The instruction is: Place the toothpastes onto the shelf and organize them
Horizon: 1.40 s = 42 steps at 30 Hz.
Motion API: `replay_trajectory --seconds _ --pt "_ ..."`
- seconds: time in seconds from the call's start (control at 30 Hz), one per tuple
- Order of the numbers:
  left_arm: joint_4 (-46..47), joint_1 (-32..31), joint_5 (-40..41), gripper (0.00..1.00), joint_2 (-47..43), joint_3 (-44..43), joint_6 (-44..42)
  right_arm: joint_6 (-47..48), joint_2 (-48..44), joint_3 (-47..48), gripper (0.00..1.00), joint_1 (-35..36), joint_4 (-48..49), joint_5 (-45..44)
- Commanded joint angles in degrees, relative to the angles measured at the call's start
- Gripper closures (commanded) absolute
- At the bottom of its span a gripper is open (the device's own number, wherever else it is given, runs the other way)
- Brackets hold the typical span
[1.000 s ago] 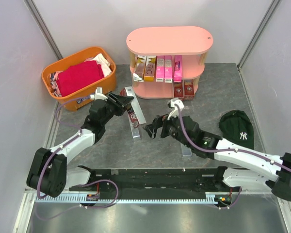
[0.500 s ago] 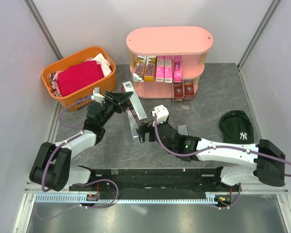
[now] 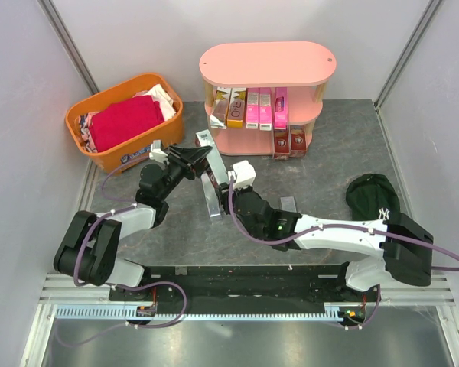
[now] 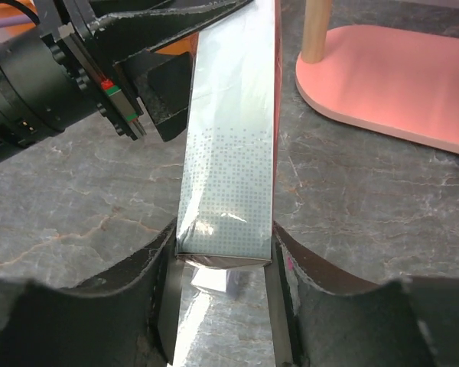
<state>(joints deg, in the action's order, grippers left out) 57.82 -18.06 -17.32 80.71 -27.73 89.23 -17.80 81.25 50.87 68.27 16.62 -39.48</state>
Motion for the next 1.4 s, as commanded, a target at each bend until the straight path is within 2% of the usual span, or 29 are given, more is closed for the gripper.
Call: replay_trajectory --seconds 0.0,0.03,0.1,0.13,0.23,0.3,0.33,0.4,0.43,0.47,0.53,0.6,0.7,0.83,1.07,1.27,1.37 --pt "9.1 0.4 -2.1 0.55 0.9 0.1 4.4 1.3 1.5 3.5 0.57 0.2 1.2 -1.6" --pt "9.7 0.4 -2.1 0.54 1.1 0.2 4.5 1.2 1.5 3.6 0.62 0.1 1.0 -1.6" --pt "10.2 0.5 -2.3 0.50 1.3 0.3 4.4 1.2 0.9 3.6 0.64 0.1 0.6 -1.6" --pt "10.9 0.5 -2.5 0.35 1.5 0.3 4.0 1.0 0.8 3.7 0.66 0.0 0.4 -1.7" --pt "9.5 0.8 -3.6 0.12 1.5 -0.2 3.0 0.0 0.0 3.7 0.69 -0.6 -0.9 -0.9" --pt "8.0 1.2 -4.3 0.06 0.8 -1.0 2.0 -1.0 -0.7 3.7 0.70 -1.3 -1.6 0.2" --pt "7.0 1.3 -4.6 0.00 0.4 -1.3 0.5 -2.2 -0.9 3.7 0.71 -1.6 -2.0 0.9" --pt "0.8 2.1 -6.1 0.00 -1.2 -3.1 -2.0 -3.8 -1.5 3.5 0.71 -3.2 -3.2 4.0" --pt "-2.3 2.3 -6.7 0.00 -1.9 -4.1 -5.6 -5.7 -1.7 3.4 0.72 -3.8 -3.5 5.3" --pt "-9.6 2.5 -7.6 0.00 -2.5 -6.4 -7.6 -6.6 -2.4 3.2 0.72 -4.5 -4.0 7.8" --pt "-16.2 2.9 -7.4 0.00 -5.1 -8.3 -13.5 -8.6 -3.1 2.2 0.73 -6.7 -4.3 10.6" --pt "-25.3 2.9 -4.9 0.00 -7.2 -10.5 -19.0 -12.1 -4.2 1.0 0.74 -9.3 -4.3 15.2" --pt "-33.6 3.1 -0.9 0.00 -11.4 -12.4 -24.3 -17.1 -5.7 -1.4 0.75 -13.8 -3.4 22.8" --pt "-37.7 4.1 2.3 0.00 -16.0 -12.1 -26.7 -22.1 -7.3 -5.1 0.75 -18.1 0.1 30.8" --pt "-43.3 5.9 6.3 0.00 -22.6 -11.7 -30.1 -24.2 -9.3 -9.3 0.76 -20.8 2.4 36.3" --pt "-43.8 6.2 7.3 0.00 -24.2 -10.9 -30.5 -26.5 -7.6 -11.5 0.76 -23.7 3.9 39.4" --pt "-43.1 6.5 7.0 0.00 -23.6 -10.6 -30.5 -29.6 -5.1 -13.1 0.76 -26.2 8.2 43.0"
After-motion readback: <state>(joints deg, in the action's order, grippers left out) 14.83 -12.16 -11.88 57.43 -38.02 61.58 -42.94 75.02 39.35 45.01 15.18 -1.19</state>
